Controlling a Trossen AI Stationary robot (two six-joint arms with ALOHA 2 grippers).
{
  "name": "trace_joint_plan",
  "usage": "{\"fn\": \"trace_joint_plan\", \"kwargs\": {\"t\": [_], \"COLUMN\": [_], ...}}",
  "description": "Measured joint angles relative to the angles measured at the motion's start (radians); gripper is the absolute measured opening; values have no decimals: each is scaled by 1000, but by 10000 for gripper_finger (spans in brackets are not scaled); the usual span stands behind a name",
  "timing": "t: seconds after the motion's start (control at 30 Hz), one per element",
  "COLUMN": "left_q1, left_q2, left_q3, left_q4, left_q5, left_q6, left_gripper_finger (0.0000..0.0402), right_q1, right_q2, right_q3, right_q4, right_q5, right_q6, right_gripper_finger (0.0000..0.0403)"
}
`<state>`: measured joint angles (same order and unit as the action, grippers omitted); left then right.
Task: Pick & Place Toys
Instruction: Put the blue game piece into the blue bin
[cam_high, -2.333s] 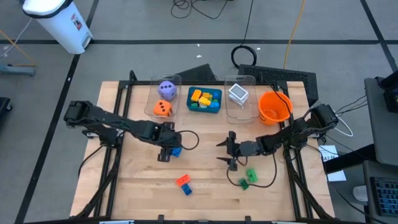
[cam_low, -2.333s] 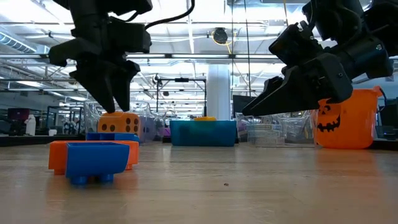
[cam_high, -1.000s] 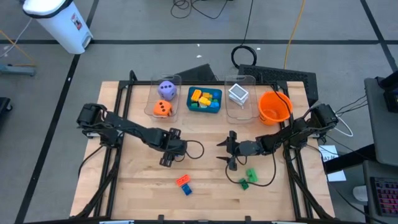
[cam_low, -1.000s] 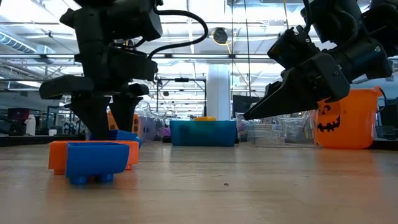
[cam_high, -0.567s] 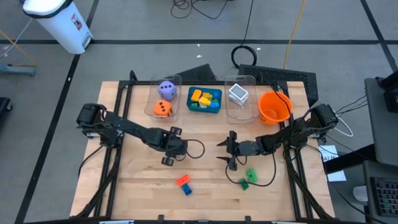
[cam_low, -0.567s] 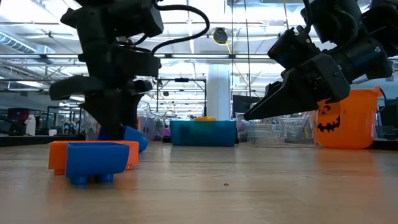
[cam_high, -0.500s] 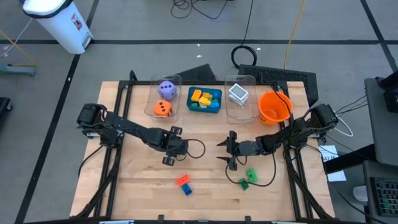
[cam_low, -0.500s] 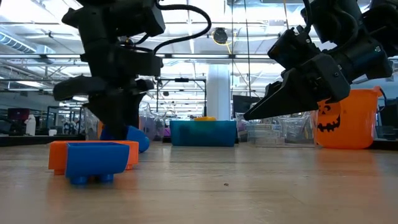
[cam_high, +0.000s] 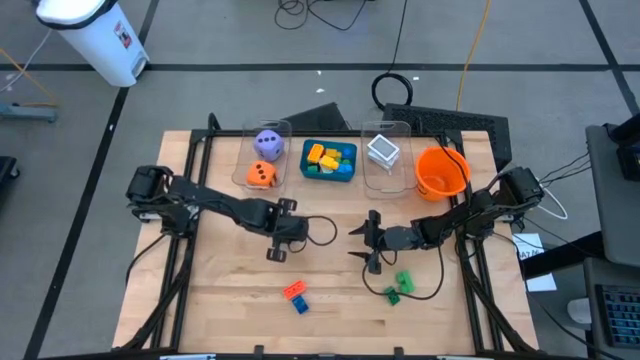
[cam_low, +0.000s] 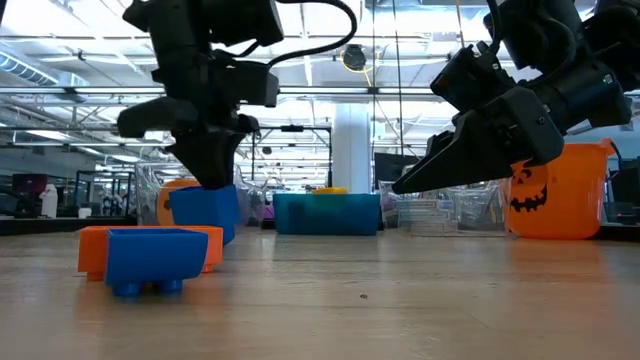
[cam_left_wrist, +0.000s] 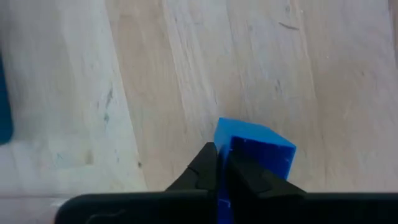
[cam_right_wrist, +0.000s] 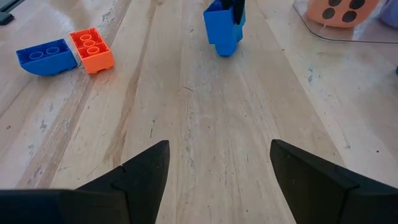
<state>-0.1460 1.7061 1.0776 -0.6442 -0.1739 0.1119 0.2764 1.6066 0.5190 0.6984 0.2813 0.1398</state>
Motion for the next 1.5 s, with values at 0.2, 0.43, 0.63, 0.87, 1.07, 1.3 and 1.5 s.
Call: {"fn": "trace_joint_plan", "kwargs": {"t": [0.2,0.43,0.63,0.87,1.07,1.3,1.5], "left_q1": [32,54,113,281,426,537,561], "left_q2": [0,0,-2,-2,-2,35,144], "left_q3": [12,162,331,408,408,409,408], "left_q4": [-11,-120,-169,-6,121,228,251], "left_q5": [6,-64,-155,-170,-156,-89,-94], "left_q6": [6,98,226,362,419,399,398], "left_gripper_finger": [13,8,9,7,7,6,7], "right_q1": [0,0,0,0,0,0,0], "right_q2": [0,0,0,0,0,0,0], "right_q3": [0,0,0,0,0,0,0], "right_q4": [0,0,0,1,0,0,0], "right_q5": [0,0,0,0,0,-1,-1], "right_q6": [1,-2,-2,-2,-13,-47,-47], "right_gripper_finger": [270,270,270,270,270,270,270]}}
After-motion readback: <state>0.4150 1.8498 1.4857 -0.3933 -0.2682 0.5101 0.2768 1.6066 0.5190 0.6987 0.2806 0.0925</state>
